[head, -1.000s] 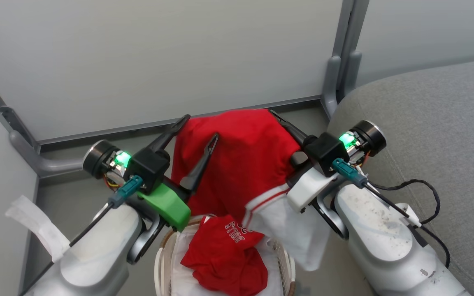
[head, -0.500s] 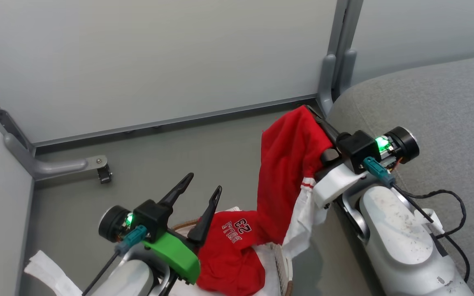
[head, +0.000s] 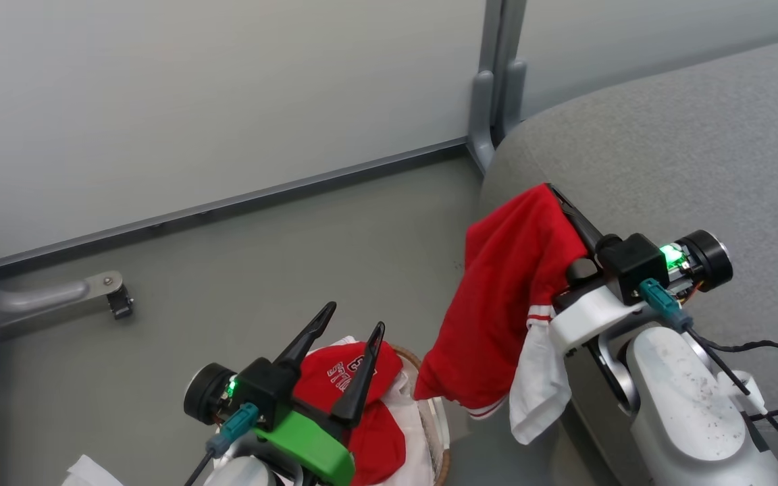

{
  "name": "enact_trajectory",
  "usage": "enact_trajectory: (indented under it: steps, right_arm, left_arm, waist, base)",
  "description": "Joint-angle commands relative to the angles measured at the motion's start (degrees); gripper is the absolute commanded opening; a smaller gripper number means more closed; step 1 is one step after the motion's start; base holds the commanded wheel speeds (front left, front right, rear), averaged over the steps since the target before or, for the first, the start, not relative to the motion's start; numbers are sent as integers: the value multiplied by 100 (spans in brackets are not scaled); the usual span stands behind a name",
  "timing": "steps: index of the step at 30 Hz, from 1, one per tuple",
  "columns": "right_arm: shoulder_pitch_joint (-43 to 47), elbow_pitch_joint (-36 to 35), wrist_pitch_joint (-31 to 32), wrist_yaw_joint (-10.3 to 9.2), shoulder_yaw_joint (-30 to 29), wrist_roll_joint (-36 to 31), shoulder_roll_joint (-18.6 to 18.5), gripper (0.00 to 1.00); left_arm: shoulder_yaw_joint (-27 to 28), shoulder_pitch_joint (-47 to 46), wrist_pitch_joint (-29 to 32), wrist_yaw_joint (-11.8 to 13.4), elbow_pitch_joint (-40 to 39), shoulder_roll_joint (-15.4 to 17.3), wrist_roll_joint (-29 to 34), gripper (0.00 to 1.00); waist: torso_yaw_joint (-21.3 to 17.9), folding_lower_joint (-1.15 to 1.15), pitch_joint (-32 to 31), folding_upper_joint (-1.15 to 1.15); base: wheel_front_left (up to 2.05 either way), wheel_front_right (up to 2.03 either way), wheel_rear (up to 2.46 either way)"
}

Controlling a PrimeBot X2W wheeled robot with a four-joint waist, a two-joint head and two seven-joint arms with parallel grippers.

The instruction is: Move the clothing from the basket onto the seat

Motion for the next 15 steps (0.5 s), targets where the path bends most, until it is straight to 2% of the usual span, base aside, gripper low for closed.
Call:
enact_trajectory:
  steps: [1,8,15]
  right_arm:
    - [90,-74,-28,-8,-23,-25,-28,0]
    - [216,-352,-28,-8,-147,-17,-55,0]
    - [363,-624,-28,-8,-351,-34,-6,0]
  left_arm:
    - [42,108,-3,-43,-23,-40,81,100]
    - [201,94,-3,-164,7,-173,381,100]
    - [240,-69,-4,-270,108,-228,611,100]
  waist:
    - [-392,0,179,0]
    - [-1118,0,521,0]
    - [-1521,0,810,0]
  base:
    - [0,0,0]
    - [0,0,0]
    - [0,0,0]
